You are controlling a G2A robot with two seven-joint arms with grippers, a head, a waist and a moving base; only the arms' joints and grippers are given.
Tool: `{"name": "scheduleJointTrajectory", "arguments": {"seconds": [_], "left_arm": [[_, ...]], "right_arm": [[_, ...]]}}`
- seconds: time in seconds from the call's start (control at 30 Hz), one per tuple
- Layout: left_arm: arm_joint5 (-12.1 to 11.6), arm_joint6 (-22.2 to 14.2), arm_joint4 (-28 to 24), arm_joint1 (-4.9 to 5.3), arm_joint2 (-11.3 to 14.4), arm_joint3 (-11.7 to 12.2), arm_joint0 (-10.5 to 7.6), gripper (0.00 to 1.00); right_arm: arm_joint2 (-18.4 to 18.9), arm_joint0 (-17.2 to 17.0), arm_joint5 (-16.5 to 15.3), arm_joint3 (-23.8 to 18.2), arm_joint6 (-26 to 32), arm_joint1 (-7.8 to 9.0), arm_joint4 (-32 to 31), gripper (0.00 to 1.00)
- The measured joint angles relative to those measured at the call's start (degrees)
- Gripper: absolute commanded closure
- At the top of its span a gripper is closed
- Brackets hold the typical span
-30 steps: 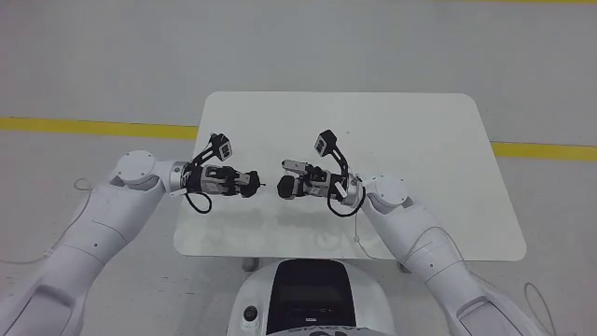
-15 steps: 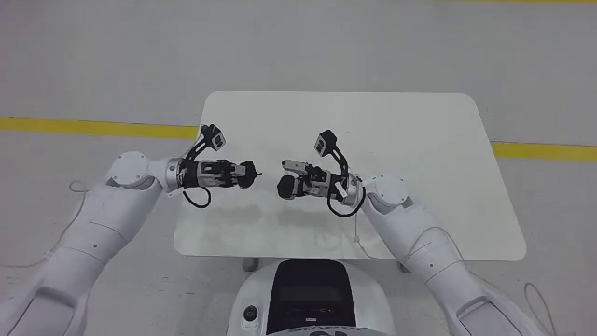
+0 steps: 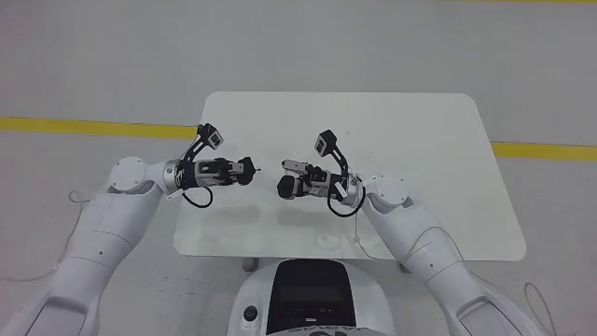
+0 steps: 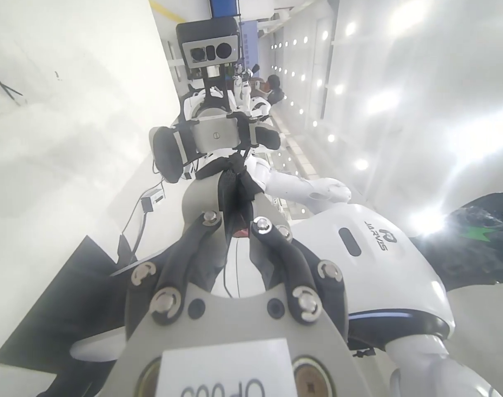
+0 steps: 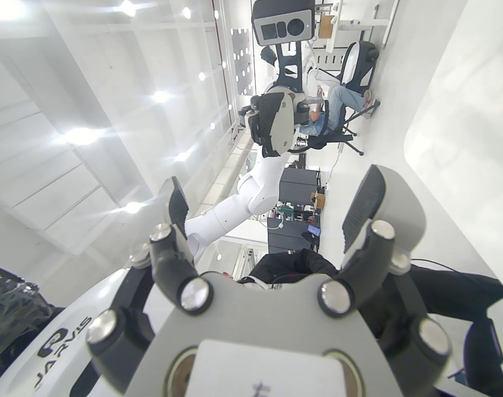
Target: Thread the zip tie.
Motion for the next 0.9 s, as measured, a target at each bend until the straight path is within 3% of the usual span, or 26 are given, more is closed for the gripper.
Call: {"name": "scheduleJointTrajectory", "arguments": {"seconds": [0.23, 0.33, 0.5, 0.9], "left_arm": [[0.0, 0.04, 0.49, 0.02, 0.05, 0.05, -0.06, 1.0], [0.0, 2.4, 1.1, -0.06, -0.29, -0.62, 0.55, 1.0], [0.0, -0.13, -4.87, -0.52, -1.07, 2.14, 0.56, 1.0], [0.0, 0.0, -8.57, -2.1, 0.38, 6.04, -0.56, 1.0]], "right_arm": [[0.0, 0.0, 0.0, 0.0, 0.0, 0.0, 0.0, 0.0], [0.0, 0.0, 0.0, 0.0, 0.0, 0.0, 0.0, 0.0], [0.0, 0.0, 0.0, 0.0, 0.0, 0.0, 0.0, 0.0], [0.0, 0.0, 0.0, 0.0, 0.0, 0.0, 0.0, 0.0]]}}
